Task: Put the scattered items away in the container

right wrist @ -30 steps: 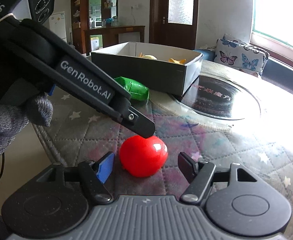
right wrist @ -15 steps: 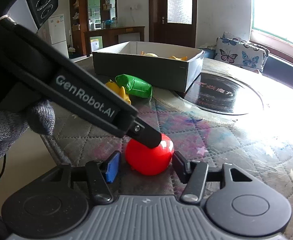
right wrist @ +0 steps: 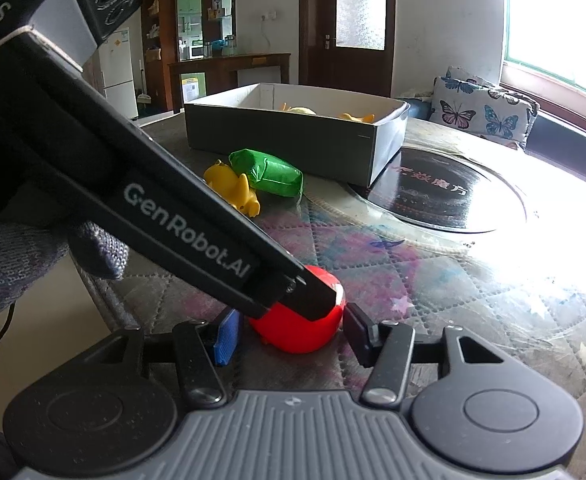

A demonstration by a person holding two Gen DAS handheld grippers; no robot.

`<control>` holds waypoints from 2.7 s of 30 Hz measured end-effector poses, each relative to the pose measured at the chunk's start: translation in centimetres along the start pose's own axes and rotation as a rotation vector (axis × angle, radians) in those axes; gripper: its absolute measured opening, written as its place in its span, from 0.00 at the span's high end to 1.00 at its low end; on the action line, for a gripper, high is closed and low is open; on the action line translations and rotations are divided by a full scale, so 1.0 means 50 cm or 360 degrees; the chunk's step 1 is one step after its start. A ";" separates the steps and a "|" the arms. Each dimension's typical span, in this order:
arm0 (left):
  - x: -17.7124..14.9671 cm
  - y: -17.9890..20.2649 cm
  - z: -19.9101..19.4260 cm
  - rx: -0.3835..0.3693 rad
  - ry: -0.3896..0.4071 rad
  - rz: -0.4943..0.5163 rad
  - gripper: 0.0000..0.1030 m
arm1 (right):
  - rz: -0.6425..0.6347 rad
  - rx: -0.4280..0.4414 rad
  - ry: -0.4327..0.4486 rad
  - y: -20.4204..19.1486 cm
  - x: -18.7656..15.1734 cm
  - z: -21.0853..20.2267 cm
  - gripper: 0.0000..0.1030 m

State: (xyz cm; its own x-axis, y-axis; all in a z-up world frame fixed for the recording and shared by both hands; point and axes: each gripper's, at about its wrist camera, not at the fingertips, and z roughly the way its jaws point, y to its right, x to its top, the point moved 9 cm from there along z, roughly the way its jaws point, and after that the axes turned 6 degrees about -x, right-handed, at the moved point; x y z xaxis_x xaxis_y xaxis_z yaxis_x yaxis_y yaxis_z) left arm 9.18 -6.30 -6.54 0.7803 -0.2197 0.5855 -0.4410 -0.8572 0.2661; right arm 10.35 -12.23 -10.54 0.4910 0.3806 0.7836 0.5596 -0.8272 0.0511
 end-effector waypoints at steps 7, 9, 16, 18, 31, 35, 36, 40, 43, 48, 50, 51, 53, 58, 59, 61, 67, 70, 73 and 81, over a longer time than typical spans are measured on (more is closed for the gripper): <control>0.002 0.004 0.014 0.0001 -0.0059 0.0064 0.50 | 0.0007 0.0007 0.0008 0.001 0.002 0.003 0.46; 0.002 0.004 0.021 0.0008 -0.0081 0.0074 0.48 | 0.0012 0.0007 0.0011 0.001 0.004 0.004 0.46; 0.000 0.005 0.035 0.0016 -0.0118 0.0098 0.46 | 0.0016 0.0017 0.0017 0.005 0.006 0.008 0.46; 0.000 0.004 0.035 0.0016 -0.0119 0.0100 0.46 | 0.0017 0.0017 0.0019 0.006 0.006 0.008 0.46; 0.002 -0.002 0.023 0.0009 -0.0077 0.0048 0.46 | 0.0006 0.0023 0.0027 0.002 0.013 0.006 0.46; 0.014 -0.005 0.008 0.0018 -0.0033 0.0048 0.46 | -0.0008 0.0022 0.0056 0.004 0.030 0.003 0.46; 0.019 -0.007 0.004 0.0021 -0.0020 0.0048 0.46 | -0.0014 0.0022 0.0064 0.004 0.036 0.003 0.46; 0.039 -0.016 -0.012 0.0038 0.0027 0.0044 0.46 | -0.0061 0.0019 0.0096 0.004 0.063 0.006 0.46; 0.060 -0.028 -0.026 0.0057 0.0068 0.0042 0.46 | -0.0090 0.0022 0.0125 0.005 0.089 0.012 0.46; 0.108 -0.053 -0.054 0.0106 0.0149 0.0056 0.46 | -0.0146 0.0018 0.0196 0.009 0.148 0.029 0.46; 0.131 -0.065 -0.065 0.0128 0.0185 0.0063 0.46 | -0.0171 0.0012 0.0227 0.012 0.176 0.039 0.46; 0.144 -0.073 -0.070 0.0140 0.0204 0.0062 0.46 | -0.0183 0.0009 0.0240 0.014 0.191 0.045 0.46; 0.168 -0.089 -0.079 0.0163 0.0234 0.0063 0.46 | -0.0212 0.0004 0.0265 0.018 0.220 0.059 0.47; 0.229 -0.134 -0.090 0.0211 0.0293 0.0063 0.46 | -0.0270 0.0002 0.0313 0.030 0.291 0.104 0.47; 0.241 -0.144 -0.090 0.0220 0.0299 0.0063 0.46 | -0.0277 0.0003 0.0320 0.033 0.305 0.116 0.47; 0.265 -0.163 -0.087 0.0237 0.0307 0.0063 0.46 | -0.0280 0.0004 0.0327 0.040 0.330 0.137 0.47; 0.318 -0.216 -0.061 0.0260 0.0299 0.0058 0.46 | -0.0270 0.0012 0.0319 0.061 0.374 0.205 0.47; 0.331 -0.242 -0.039 0.0253 0.0279 0.0030 0.46 | -0.0254 0.0028 0.0292 0.070 0.381 0.238 0.47; 0.333 -0.259 -0.018 0.0242 0.0249 0.0011 0.46 | -0.0239 0.0043 0.0255 0.079 0.378 0.266 0.47; 0.329 -0.276 0.010 0.0223 0.0206 -0.0008 0.46 | -0.0226 0.0069 0.0199 0.090 0.364 0.297 0.47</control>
State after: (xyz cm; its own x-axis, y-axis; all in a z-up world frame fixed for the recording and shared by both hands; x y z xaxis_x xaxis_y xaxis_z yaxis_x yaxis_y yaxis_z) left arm 28.32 1.67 -0.98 0.7146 -0.1613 0.6807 -0.3643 -0.9165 0.1653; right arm 31.72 -2.90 -5.25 0.3197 0.4358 0.8413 0.6469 -0.7492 0.1423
